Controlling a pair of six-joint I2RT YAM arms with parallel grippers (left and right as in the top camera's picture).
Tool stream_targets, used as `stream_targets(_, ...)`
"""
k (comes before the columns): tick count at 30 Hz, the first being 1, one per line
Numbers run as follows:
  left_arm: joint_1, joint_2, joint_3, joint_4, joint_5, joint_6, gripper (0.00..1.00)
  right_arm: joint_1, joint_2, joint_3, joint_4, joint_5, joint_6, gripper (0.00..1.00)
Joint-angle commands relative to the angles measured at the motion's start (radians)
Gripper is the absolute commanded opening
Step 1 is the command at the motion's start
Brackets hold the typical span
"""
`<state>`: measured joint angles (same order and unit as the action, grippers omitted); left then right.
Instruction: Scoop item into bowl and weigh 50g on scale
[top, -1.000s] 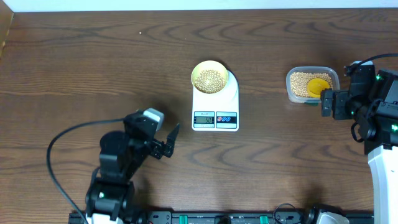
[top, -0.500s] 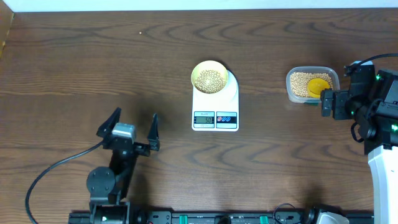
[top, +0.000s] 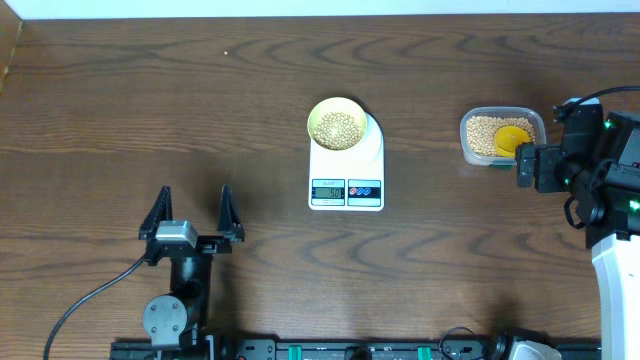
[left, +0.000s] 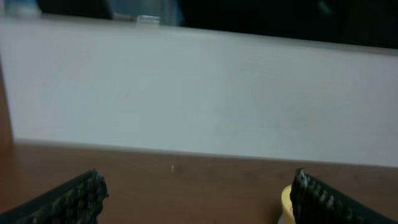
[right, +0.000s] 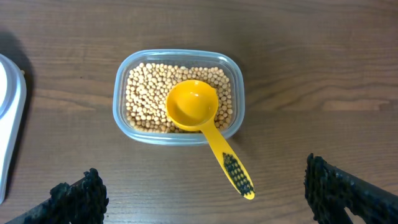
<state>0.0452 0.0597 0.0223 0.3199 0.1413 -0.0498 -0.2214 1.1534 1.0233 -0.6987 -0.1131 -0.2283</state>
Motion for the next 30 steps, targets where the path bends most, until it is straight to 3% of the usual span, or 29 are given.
stream_targets(1,0.006,-0.059,-0.018,-0.063,-0.085,-0.105,0.97,-0.006,-0.008,0.003,-0.001,-0.005,-0.012,0.99)
stream_targets(5,0.018,-0.058,-0.018,-0.113,-0.134,-0.154,0.97,-0.006,-0.008,0.003,-0.001,-0.005,-0.012,0.99)
stream_targets(18,0.063,-0.059,-0.018,-0.398,-0.179,-0.154,0.97,-0.006,-0.008,0.003,-0.001,-0.005,-0.012,0.99)
stream_targets(23,0.063,-0.059,-0.018,-0.395,-0.176,-0.08,0.97,-0.006,-0.008,0.003,-0.001,-0.005,-0.012,0.99)
stream_targets(30,0.063,-0.059,-0.018,-0.391,-0.176,-0.071,0.97,-0.006,-0.008,0.003,-0.001,-0.005,-0.012,0.99)
